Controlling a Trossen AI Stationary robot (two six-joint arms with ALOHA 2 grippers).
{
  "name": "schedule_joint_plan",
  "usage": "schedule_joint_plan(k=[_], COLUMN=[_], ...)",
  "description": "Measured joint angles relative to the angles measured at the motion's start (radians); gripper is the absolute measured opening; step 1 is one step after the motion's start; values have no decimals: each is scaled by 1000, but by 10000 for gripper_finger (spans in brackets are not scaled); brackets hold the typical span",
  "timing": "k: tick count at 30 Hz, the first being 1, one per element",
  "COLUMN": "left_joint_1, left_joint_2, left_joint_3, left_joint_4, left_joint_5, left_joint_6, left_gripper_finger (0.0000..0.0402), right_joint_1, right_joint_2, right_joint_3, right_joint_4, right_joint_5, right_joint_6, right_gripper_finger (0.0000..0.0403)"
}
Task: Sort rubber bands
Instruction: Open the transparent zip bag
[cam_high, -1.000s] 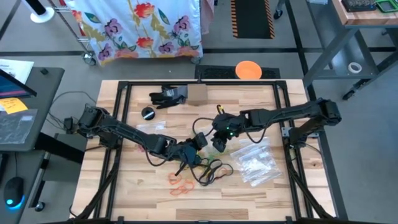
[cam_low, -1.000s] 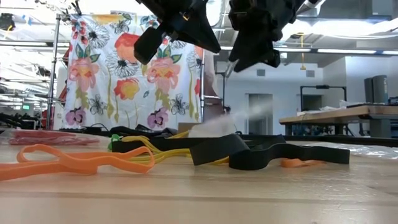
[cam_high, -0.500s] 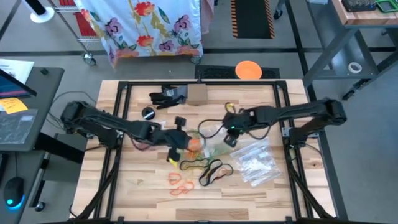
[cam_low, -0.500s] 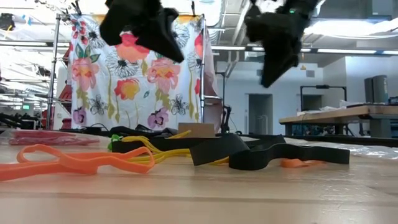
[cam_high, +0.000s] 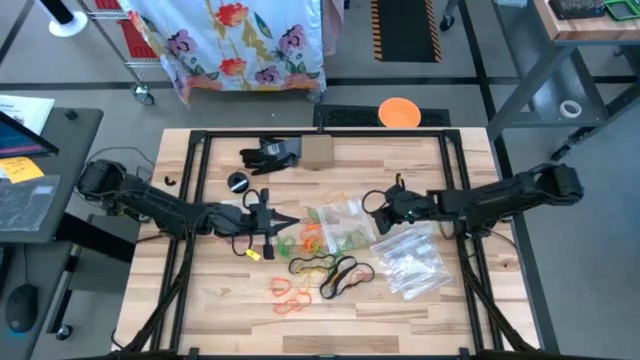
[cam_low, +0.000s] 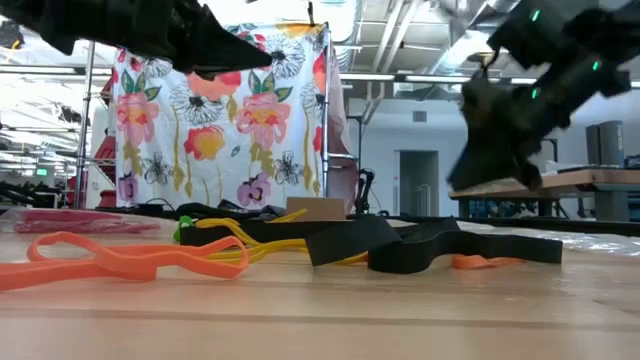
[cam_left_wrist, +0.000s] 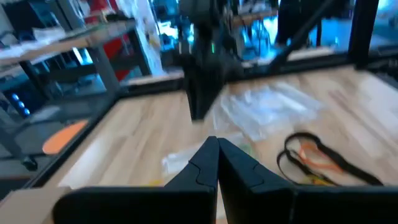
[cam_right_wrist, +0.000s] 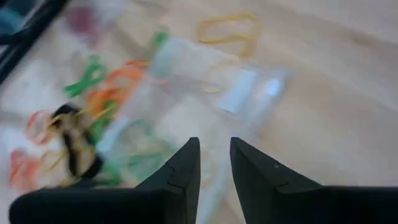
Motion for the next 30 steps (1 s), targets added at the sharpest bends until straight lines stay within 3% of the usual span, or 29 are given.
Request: schedule_joint_plan(k=[3, 9, 12, 16, 19, 22, 26, 30], left_joint_1=[1, 1, 1, 1, 1, 1, 11, 73], left_joint_2=[1, 1, 0, 1, 1, 1, -6, -56], left_joint_3=[-11, -12, -12, -12, -12, -12, -12, -12], left_joint_4=[-8, -15, -15, -49, -65, -43, 7, 29], left_joint_5=[0, 0, -1, -1, -1, -1, -17, -20], left_joint_6=[-2, 25, 43, 48, 37, 0, -79, -275], left_gripper_finger=[0, 0, 0, 0, 0, 0, 0, 0], right_joint_1=[-21, -71, -88, -65, -37, -11, 72, 169], right_joint_2=[88, 284, 378, 472, 480, 446, 402, 394], right_joint_3=[2, 9, 52, 152, 268, 407, 591, 724], right_joint_4=[21, 304, 324, 322, 259, 78, -123, -227], right_joint_5=[-14, -167, -209, -200, -191, -170, -55, 26], right_joint_6=[52, 55, 13, -49, -137, -296, -606, -904], right_gripper_finger=[84, 87, 88, 22, 5, 3, 2, 1])
